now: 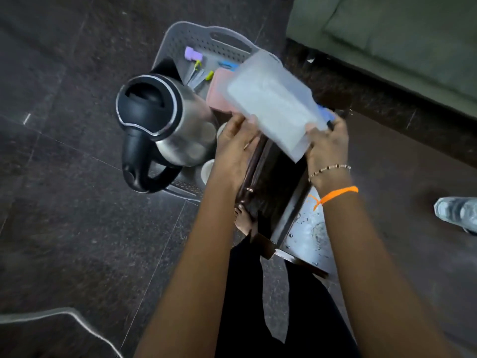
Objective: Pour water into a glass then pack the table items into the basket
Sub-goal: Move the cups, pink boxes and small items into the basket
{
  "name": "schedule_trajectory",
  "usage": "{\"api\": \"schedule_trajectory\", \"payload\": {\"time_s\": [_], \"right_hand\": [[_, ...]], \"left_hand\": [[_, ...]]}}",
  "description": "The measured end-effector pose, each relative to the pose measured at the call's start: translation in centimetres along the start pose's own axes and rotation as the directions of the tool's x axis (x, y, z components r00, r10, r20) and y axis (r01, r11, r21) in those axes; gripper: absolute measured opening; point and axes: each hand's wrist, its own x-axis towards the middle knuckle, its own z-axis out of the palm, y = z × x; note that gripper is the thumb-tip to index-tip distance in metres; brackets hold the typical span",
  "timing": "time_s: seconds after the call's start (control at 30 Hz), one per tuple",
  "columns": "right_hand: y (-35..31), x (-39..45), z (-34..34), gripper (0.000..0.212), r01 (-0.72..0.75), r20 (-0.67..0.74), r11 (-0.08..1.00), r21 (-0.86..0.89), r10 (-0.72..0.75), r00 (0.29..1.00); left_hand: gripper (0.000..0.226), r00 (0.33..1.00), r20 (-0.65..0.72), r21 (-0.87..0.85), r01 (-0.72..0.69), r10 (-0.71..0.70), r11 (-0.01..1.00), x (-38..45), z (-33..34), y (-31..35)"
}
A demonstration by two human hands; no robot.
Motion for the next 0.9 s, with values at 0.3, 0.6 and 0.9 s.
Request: {"api": "schedule_trajectory", "payload": {"time_s": [0.3,0.6,0.9], "right_hand": [[-0.8,5.8,11.9,0.039,0.192,0.112,0.861,-0.472,-0.157,0.981],[-0.9,5.9,15.5,0.030,0.339,0.310,0.233,-0.911,-0.153,0.938],[-0.3,5.6,14.3,0.038,0.121,0.222,0.730,-0.673,0.044,0.974]], "left_hand": [[0.021,0.999,-0.027,0.200,0.044,-0.040,0.979,0.4,-3.2,0.2],[0.019,0.999,-0.028,0.261,0.049,-0.043,0.964,0.3,-2.6,0.3],[0.019,0.997,-0.079,0.288,0.013,0.010,0.958,0.6,-2.6,0.2]]}}
